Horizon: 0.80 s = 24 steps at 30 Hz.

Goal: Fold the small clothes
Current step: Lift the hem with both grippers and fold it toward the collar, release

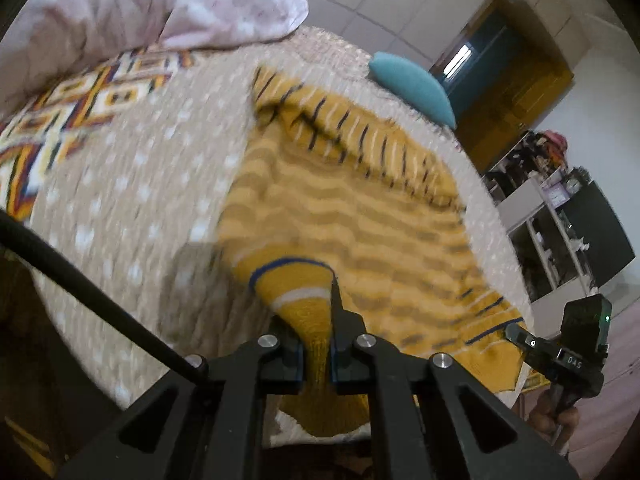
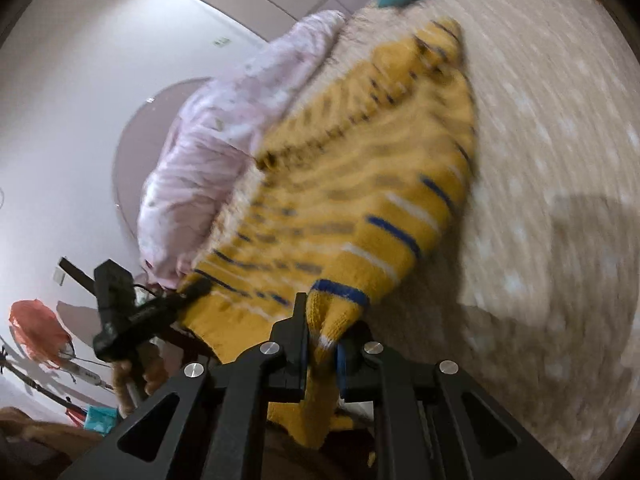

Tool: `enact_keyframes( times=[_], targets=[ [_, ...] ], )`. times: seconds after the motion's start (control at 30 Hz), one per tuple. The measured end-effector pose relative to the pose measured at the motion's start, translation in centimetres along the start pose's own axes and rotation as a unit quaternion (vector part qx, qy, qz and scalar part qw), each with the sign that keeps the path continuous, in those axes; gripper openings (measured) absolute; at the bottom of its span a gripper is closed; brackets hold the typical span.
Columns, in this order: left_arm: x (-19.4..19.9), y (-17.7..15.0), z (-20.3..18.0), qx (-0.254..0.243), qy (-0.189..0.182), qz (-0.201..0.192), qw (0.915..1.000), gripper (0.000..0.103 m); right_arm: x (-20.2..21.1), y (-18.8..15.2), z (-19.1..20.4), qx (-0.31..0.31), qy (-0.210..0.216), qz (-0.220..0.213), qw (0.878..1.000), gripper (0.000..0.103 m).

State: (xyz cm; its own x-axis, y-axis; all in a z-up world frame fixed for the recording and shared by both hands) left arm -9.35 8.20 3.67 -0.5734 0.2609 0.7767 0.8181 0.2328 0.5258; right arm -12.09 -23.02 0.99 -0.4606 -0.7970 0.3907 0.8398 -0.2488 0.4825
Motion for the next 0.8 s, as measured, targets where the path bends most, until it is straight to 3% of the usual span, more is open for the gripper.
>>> enact_keyframes(
  times=[0.2,0.33,0.47,0.7,0.8],
  targets=[
    [-0.8,9.7,-2.6,0.004,-0.015,-0.058,0.9982,0.008,-0.3,8.6,2.2,0.040,-0.015,-0.052,0.998,0.012],
    [-3.1,14.9,-4.4,-0.008,0.003,-0.069,0.9976,0.008,-1.7,13.9,2.1,0.041,-0.033,-0.081,0.995,0.012],
    [-6.4,16.9,-4.8,-0.019,0.026,-0.056,0.9979,0.008,-3.5,16.8,-0.5,0.010,-0.058,-0.086,0.995,0.012],
    [-11.6,19.2,-4.3,-0.012,0.038,-0.016,0.9991,0.008,-6.3,20.0,-4.5,-0.047,-0.046,-0.078,0.995,0.012],
    [-14.5,21.3,-3.9,0.013,0.033,0.004,0.9994,0.010,-8.1,22.4,-7.1,-0.077,-0.043,-0.072,0.994,0.016]
  ],
)
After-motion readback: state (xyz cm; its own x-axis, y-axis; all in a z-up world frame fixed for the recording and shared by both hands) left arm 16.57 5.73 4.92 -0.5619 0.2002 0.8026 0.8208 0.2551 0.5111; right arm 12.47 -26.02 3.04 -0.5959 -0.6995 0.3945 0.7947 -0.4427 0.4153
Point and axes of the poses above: each gripper's, at about its wrist camera, not at the fingertips, and x roughly against the way its jaws point, z to its left, y to its top, the point moved 6 cm from there along -x, roughly the way its jaws point, and after that the axes turned 9 degrees about y, right-handed, at the moved point
